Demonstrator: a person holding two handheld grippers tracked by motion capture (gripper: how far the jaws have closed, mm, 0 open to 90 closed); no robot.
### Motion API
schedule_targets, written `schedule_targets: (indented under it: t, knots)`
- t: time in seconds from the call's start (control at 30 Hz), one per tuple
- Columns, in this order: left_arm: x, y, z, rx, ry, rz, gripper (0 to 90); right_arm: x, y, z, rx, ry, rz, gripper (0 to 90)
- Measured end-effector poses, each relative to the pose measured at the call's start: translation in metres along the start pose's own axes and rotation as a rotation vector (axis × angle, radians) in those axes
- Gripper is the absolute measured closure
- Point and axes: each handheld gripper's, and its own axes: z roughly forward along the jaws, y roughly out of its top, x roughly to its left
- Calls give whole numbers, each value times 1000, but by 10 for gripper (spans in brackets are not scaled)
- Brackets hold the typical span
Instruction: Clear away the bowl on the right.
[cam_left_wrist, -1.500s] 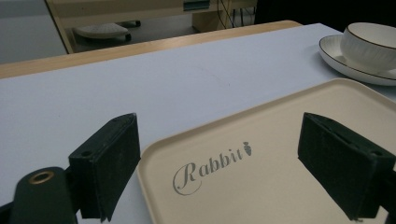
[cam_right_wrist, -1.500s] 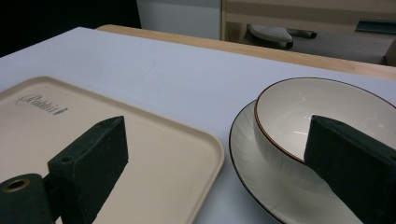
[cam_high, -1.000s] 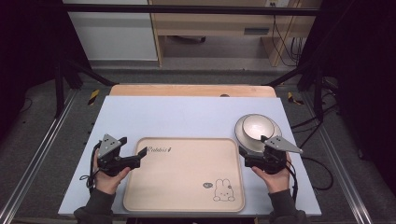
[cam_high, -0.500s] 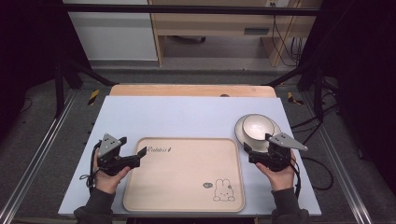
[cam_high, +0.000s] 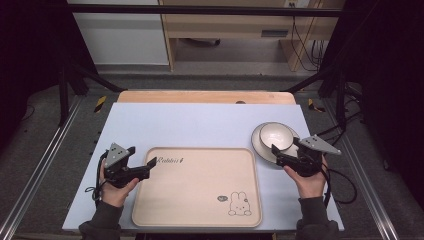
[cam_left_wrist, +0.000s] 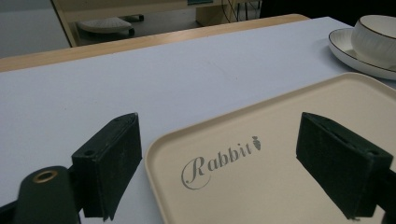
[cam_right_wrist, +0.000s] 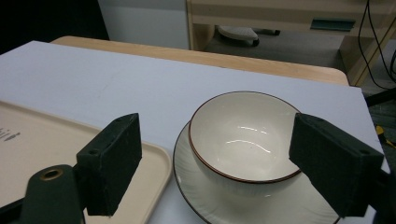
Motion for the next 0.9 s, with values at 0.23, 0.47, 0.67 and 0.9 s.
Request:
schedule_targets:
  t: [0.23,0.47,0.67,0.9]
  knots:
    - [0,0,0,0,1,0,138,-5,4,5,18,-14,-5,189]
    - [0,0,1,2,1,5,138,-10,9,12,33,-29,-4,195]
    - [-2,2,1,0,-3,8,139,-14,11,16,38,-41,6,200]
    - [-5,4,2,-3,-15,18,140,-21,12,26,66,-53,12,227]
